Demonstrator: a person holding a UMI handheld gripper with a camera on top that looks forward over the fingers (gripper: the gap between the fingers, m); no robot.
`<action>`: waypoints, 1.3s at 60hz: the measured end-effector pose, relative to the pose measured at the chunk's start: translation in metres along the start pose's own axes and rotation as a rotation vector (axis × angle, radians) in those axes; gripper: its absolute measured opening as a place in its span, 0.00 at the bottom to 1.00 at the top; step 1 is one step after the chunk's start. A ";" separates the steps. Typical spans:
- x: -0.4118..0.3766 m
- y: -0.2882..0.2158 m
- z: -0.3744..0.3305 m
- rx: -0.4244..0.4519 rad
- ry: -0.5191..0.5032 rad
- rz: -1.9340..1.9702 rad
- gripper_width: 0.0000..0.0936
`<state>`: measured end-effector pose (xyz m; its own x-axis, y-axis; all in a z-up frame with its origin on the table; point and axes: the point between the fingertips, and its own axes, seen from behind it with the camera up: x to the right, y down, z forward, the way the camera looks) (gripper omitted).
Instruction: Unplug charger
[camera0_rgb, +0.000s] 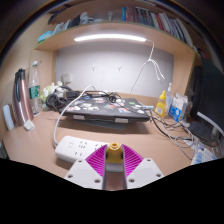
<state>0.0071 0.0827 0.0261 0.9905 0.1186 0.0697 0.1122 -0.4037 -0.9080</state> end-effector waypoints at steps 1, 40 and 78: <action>0.000 0.000 0.000 0.000 -0.001 -0.003 0.26; 0.070 -0.028 -0.063 0.012 0.064 0.086 0.17; 0.067 0.039 0.007 -0.271 0.022 0.085 0.34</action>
<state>0.0771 0.0815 -0.0079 0.9984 0.0552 0.0102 0.0432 -0.6399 -0.7673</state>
